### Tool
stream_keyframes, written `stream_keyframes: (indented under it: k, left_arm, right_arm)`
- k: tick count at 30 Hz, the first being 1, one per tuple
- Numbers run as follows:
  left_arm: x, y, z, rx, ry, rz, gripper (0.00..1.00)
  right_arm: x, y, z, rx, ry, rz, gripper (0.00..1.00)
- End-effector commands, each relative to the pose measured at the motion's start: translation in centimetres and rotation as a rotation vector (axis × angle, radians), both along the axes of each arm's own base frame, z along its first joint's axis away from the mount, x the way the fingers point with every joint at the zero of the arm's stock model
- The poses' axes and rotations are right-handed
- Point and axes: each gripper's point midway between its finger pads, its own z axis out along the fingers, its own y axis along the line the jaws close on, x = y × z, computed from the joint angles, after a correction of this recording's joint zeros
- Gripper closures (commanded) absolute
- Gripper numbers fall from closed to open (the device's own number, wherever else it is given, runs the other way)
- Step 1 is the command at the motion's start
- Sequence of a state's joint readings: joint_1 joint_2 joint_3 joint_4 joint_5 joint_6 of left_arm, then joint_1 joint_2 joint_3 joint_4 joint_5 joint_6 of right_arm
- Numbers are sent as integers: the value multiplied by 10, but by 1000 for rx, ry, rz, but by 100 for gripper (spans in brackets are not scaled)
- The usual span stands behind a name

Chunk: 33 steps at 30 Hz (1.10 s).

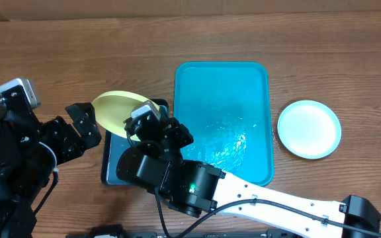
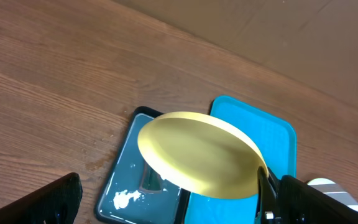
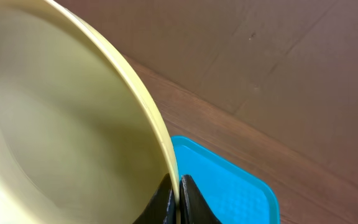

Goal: Clean dirty plates on tray and stack at the side
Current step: 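Lift the yellow-rimmed plate with the right gripper and tilt it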

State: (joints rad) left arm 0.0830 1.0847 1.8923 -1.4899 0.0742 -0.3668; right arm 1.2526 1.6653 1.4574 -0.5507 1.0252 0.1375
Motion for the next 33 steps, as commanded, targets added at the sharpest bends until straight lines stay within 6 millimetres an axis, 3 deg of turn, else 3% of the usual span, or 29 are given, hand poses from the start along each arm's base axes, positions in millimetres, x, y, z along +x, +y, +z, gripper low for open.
stream_keyframes:
  k: [1, 29, 31, 33]
  left_arm:
    - [1, 1, 0, 3, 1, 6, 0]
    - [1, 1, 0, 3, 1, 6, 0]
    - [1, 1, 0, 3, 1, 6, 0]
    - [1, 1, 0, 3, 1, 6, 0]
  right_arm:
    - [1, 1, 6, 18, -17, -15, 96]
    - [5, -2, 6, 41, -14, -35, 96]
    - [19, -9, 1, 149, 11, -100, 96]
    - [25, 4, -18, 91, 131, 42, 96]
